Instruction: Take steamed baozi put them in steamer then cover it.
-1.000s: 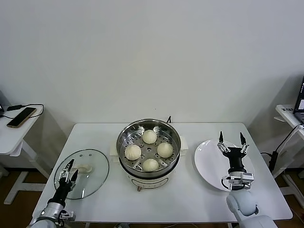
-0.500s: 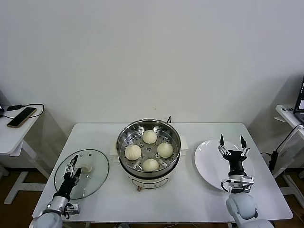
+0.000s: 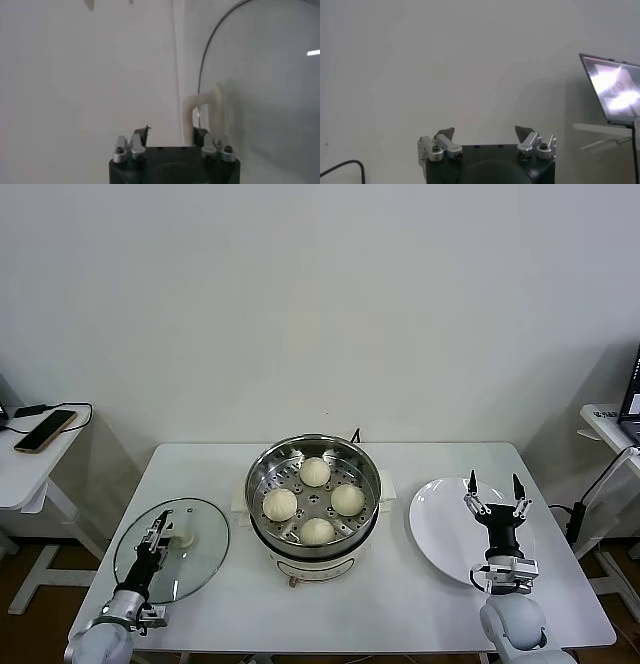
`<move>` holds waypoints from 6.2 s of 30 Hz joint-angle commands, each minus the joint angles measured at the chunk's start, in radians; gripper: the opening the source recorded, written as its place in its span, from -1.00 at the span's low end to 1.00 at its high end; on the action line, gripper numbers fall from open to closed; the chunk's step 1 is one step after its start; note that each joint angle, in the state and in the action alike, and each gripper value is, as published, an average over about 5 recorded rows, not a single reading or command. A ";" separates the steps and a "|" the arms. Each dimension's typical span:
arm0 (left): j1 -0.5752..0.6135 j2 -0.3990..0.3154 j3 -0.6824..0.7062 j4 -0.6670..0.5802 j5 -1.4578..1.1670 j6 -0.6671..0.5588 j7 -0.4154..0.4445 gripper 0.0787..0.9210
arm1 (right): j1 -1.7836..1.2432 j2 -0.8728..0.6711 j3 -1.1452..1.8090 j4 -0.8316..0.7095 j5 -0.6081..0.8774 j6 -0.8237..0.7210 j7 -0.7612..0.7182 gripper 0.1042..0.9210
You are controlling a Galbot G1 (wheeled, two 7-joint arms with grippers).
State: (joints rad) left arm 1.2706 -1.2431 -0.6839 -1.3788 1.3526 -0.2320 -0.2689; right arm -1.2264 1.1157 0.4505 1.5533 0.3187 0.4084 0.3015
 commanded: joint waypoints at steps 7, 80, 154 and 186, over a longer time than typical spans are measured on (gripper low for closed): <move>0.011 0.001 -0.008 -0.020 -0.029 -0.024 0.010 -0.45 | -0.002 0.007 0.005 -0.001 -0.009 0.003 -0.001 0.76; -0.242 -0.212 0.774 -0.470 0.222 0.781 0.543 -0.73 | -0.002 0.086 0.022 -0.003 -0.079 -0.023 -0.008 0.76; -0.014 -0.047 0.546 -0.945 -0.375 0.741 0.356 0.77 | -0.033 0.067 0.006 0.054 -0.022 -0.102 -0.032 0.76; 0.137 -0.028 0.029 -0.420 -1.429 0.100 0.274 0.77 | -0.180 0.039 0.023 0.146 0.134 -0.229 -0.134 0.76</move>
State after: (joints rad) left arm 1.3364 -1.2748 -0.5820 -1.8872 0.0765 0.0143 -0.0191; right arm -1.3684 1.1552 0.4677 1.6885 0.4353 0.1851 0.1867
